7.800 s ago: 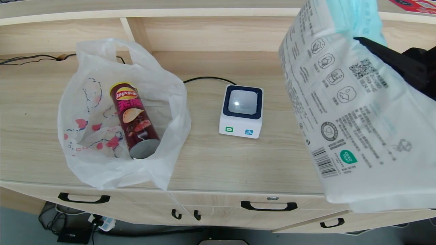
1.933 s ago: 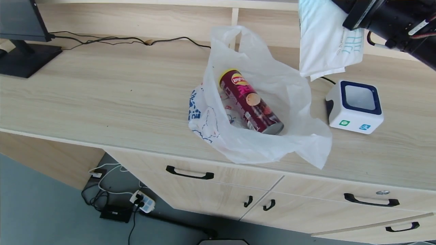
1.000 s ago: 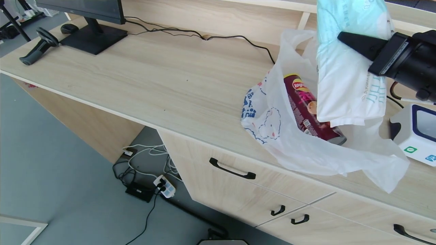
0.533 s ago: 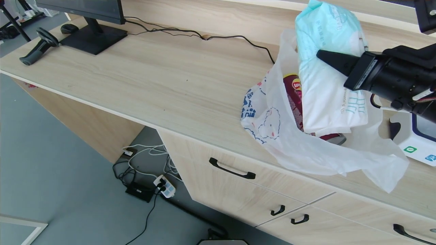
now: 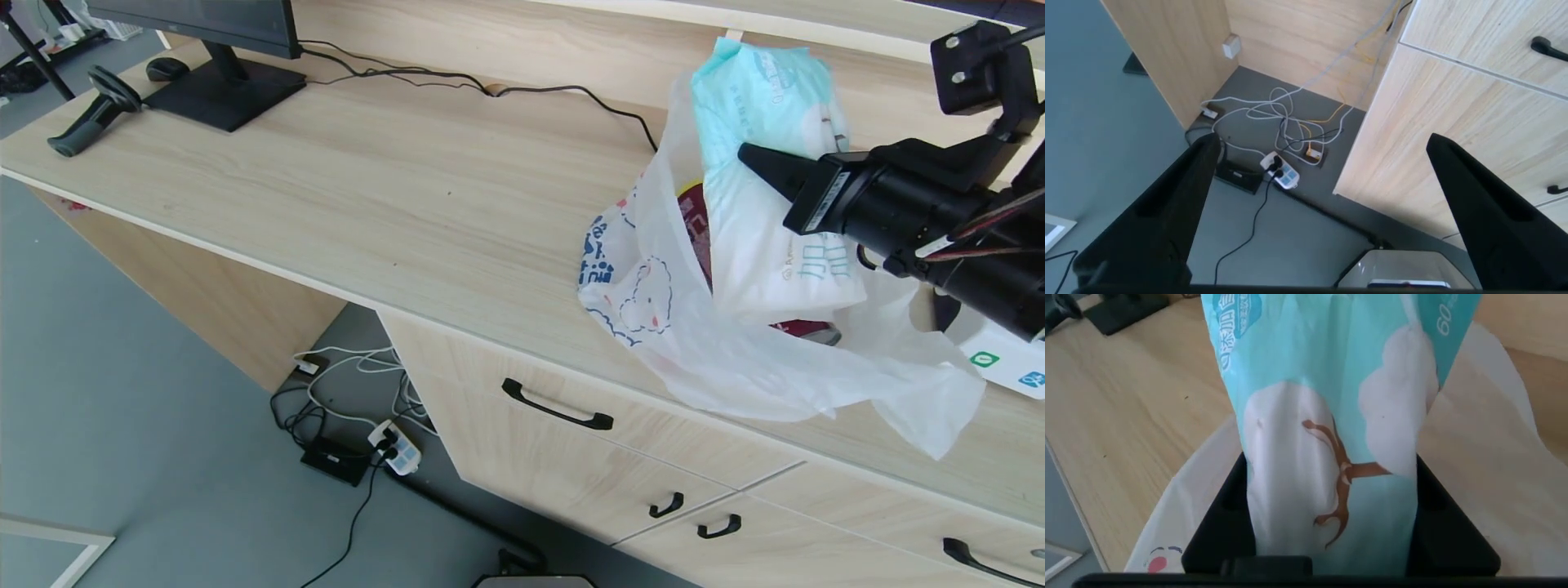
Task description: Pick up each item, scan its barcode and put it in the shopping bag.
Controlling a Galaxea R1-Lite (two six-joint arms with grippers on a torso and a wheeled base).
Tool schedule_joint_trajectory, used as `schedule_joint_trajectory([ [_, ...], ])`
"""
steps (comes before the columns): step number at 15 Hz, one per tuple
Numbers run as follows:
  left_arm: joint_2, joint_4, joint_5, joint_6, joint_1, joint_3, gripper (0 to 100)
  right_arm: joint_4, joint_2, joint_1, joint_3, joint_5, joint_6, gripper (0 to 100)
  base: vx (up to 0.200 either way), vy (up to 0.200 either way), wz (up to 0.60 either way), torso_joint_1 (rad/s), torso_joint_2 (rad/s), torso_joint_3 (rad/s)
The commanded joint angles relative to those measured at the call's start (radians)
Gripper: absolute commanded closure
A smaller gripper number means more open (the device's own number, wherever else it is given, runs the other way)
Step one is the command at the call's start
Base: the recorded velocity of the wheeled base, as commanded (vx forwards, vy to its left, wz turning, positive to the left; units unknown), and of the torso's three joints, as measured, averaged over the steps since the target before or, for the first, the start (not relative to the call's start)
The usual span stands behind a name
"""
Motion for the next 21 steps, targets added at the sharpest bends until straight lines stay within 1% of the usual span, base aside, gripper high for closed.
schedule_joint_trajectory([
  [1, 0.002, -0.001, 0.000, 0.000, 0.000, 0.000, 0, 0.005, -0.011, 0.017, 0.059, 0.000, -0.011, 100, 0.000, 0.000, 0.00, 0.000, 0.00, 0.000],
  [8, 0.002, -0.001, 0.000, 0.000, 0.000, 0.000, 0, 0.011, -0.005, 0.020, 0.070, 0.006, -0.020, 100, 0.000, 0.000, 0.00, 0.000, 0.00, 0.000],
  [9, 0.002, -0.001, 0.000, 0.000, 0.000, 0.000, 0, 0.013, 0.000, 0.019, 0.068, 0.005, -0.002, 0, 0.000, 0.000, 0.00, 0.000, 0.00, 0.000],
  [14, 0.002, -0.001, 0.000, -0.001, 0.000, 0.000, 0, 0.007, 0.004, 0.019, 0.061, 0.002, 0.009, 0, 0.000, 0.000, 0.00, 0.000, 0.00, 0.000],
  [16, 0.000, -0.001, 0.000, -0.001, 0.000, 0.000, 0, 0.007, 0.004, 0.017, 0.035, 0.002, 0.009, 0, 0.000, 0.000, 0.00, 0.000, 0.00, 0.000],
  [18, 0.002, 0.001, 0.000, -0.001, 0.000, 0.000, 0, 0.008, 0.004, 0.007, 0.010, 0.002, 0.009, 0, 0.000, 0.000, 0.00, 0.000, 0.00, 0.000],
  [21, 0.002, -0.001, 0.000, -0.001, 0.000, 0.000, 0, 0.008, 0.001, -0.018, 0.029, -0.003, 0.008, 0, 0.000, 0.000, 0.00, 0.000, 0.00, 0.000],
])
